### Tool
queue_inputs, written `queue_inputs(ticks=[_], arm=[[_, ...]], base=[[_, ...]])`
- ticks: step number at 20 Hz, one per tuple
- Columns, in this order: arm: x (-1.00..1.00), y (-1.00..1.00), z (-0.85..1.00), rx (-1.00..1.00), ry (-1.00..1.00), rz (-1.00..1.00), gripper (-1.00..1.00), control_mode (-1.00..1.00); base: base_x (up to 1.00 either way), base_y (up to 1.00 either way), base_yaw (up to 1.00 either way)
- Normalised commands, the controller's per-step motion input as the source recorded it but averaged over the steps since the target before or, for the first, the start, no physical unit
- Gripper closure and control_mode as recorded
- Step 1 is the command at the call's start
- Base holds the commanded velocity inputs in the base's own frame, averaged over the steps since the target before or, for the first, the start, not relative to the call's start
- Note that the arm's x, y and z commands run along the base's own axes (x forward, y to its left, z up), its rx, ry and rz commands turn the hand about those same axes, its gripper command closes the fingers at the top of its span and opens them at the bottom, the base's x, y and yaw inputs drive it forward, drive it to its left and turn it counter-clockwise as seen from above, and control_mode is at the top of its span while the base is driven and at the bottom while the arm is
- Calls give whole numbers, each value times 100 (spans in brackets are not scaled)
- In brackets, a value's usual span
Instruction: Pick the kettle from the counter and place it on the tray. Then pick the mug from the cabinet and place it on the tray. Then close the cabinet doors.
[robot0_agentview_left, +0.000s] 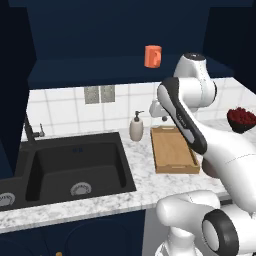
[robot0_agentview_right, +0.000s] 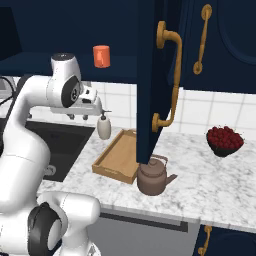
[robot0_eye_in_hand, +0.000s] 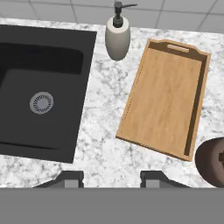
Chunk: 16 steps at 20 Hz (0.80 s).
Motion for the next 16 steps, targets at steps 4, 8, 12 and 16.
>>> queue_inputs(ticks=[4, 8, 12, 16], arm=[[-27, 0, 0, 0, -18, 0, -100, -100], [-64, -12, 10, 0, -61, 0, -100, -100], [-29, -8, 59, 0, -58, 0, -100, -100], [1, 1, 84, 0, -42, -2, -100, -100]], base=[[0, 0, 0], [0, 0, 0], [0, 0, 0], [0, 0, 0]])
